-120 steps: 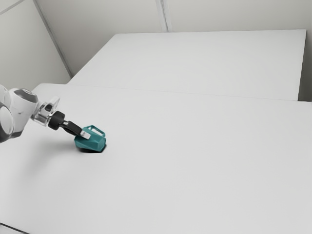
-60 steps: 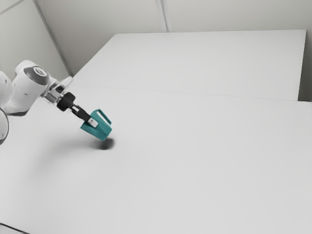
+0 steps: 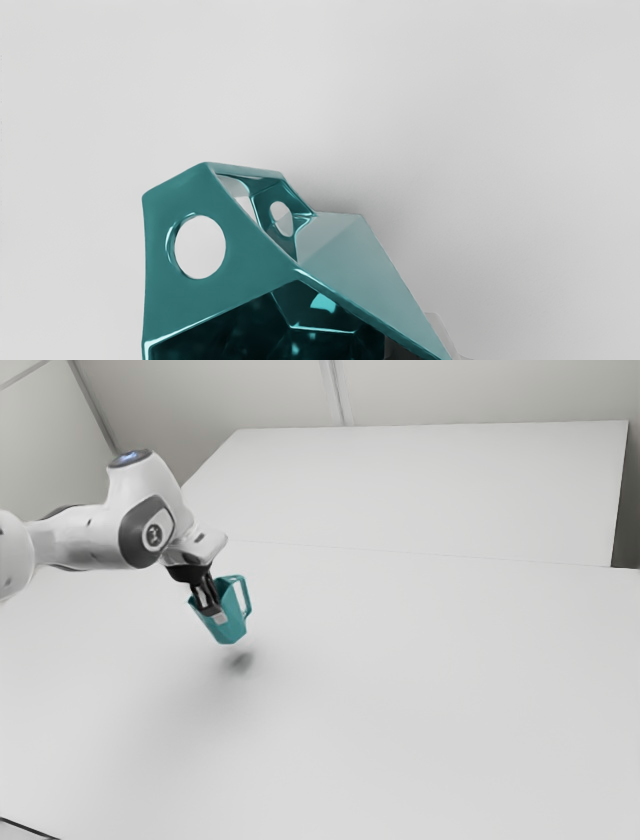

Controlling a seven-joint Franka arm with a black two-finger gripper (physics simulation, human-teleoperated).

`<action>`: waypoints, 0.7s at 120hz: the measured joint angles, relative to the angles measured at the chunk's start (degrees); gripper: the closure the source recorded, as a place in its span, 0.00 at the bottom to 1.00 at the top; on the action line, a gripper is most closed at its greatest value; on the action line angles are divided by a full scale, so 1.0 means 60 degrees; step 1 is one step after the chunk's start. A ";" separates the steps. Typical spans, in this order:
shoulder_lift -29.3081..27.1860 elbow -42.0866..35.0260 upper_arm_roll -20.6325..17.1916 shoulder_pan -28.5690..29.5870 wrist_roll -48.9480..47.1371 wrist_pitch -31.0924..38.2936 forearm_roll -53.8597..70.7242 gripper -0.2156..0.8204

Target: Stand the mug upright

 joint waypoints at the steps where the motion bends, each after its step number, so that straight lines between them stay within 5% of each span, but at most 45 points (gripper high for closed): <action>1: -0.0027 -0.0041 -0.0022 -0.0017 -0.0049 0.0055 0.0047 0.97; 84: -0.0889 -0.2035 -0.1495 -0.0195 -0.4079 0.1859 0.0863 0.97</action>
